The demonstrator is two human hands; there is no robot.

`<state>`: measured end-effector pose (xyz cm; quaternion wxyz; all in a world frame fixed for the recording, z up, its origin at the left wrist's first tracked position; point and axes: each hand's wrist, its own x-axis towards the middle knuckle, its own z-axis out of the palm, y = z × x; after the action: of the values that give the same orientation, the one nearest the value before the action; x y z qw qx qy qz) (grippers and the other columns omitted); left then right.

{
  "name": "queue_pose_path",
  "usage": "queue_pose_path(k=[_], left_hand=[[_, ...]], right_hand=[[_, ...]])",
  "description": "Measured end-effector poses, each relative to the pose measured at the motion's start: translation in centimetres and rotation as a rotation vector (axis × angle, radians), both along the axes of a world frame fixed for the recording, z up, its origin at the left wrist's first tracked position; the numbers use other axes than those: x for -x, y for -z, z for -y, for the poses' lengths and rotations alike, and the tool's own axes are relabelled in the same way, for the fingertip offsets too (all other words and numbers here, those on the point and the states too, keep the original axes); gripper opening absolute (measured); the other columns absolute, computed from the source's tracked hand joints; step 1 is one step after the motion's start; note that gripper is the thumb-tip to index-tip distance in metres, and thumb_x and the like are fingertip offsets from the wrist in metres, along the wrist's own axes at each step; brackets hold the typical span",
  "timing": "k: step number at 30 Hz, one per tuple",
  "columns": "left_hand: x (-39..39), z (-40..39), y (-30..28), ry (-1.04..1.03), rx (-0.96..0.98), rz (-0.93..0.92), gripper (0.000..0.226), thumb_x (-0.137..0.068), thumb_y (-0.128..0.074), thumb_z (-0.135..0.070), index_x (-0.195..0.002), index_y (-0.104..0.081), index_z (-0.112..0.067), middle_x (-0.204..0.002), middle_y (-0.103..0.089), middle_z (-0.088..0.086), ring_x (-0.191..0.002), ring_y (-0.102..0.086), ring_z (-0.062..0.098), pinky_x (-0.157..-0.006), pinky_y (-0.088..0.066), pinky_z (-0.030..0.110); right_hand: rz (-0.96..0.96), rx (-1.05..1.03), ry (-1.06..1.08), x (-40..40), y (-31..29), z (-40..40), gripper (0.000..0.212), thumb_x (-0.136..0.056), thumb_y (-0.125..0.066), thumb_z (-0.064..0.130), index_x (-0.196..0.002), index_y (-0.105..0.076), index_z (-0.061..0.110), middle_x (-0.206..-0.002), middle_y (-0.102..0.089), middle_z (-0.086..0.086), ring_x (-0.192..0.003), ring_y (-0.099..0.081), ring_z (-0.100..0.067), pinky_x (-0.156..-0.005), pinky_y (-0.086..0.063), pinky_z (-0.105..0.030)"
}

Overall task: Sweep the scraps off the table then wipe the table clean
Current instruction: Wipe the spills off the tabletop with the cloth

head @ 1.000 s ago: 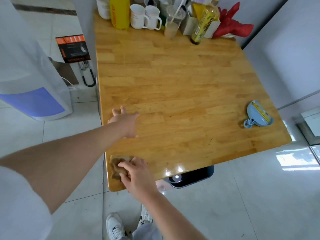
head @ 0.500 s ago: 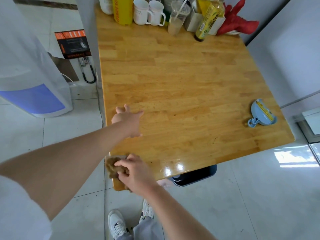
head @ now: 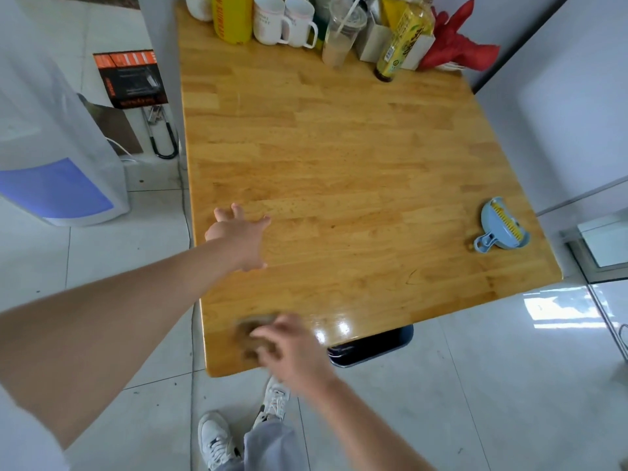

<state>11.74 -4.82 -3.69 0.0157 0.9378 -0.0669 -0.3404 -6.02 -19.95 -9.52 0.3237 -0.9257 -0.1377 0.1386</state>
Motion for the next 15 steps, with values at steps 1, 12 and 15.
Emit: queue_pose_path(k=[1, 12, 15], left_hand=[[0.0, -0.1, 0.0, 0.014, -0.009, 0.005, 0.099, -0.087, -0.066, -0.057, -0.156, 0.004, -0.045, -0.164, 0.015, 0.016, -0.149, 0.004, 0.048, -0.094, -0.054, 0.048], [0.2, 0.0, 0.0, 0.026, -0.018, -0.005, 0.099, -0.088, -0.065, -0.055, -0.157, 0.005, -0.044, -0.163, 0.015, 0.019, -0.149, 0.002, 0.05, -0.095, -0.054, 0.047], [-0.5, 0.3, -0.4, 0.057, -0.051, -0.011, 0.102, -0.083, -0.069, -0.059, -0.157, -0.002, -0.042, -0.163, 0.002, 0.021, -0.146, -0.013, 0.051, -0.089, -0.056, 0.045]], right_hand=[[0.009, 0.044, 0.134, -0.7, -0.2, 3.8, 0.025, -0.091, -0.064, 0.028, -0.115, -0.066, 0.032, -0.105, -0.059, 0.002, -0.082, -0.055, -0.01, -0.073, -0.051, -0.028], [0.13, 0.2, 0.507, -3.3, 0.1, 7.6, 0.022, -0.094, -0.057, 0.032, -0.116, -0.056, 0.036, -0.101, -0.057, 0.003, -0.081, -0.059, -0.008, -0.066, -0.043, -0.012], [0.047, 0.117, 0.003, -2.3, 0.2, 8.7, 0.026, -0.093, -0.057, 0.04, -0.118, -0.057, 0.041, -0.103, -0.053, 0.012, -0.08, -0.052, -0.001, -0.064, -0.042, -0.01]])
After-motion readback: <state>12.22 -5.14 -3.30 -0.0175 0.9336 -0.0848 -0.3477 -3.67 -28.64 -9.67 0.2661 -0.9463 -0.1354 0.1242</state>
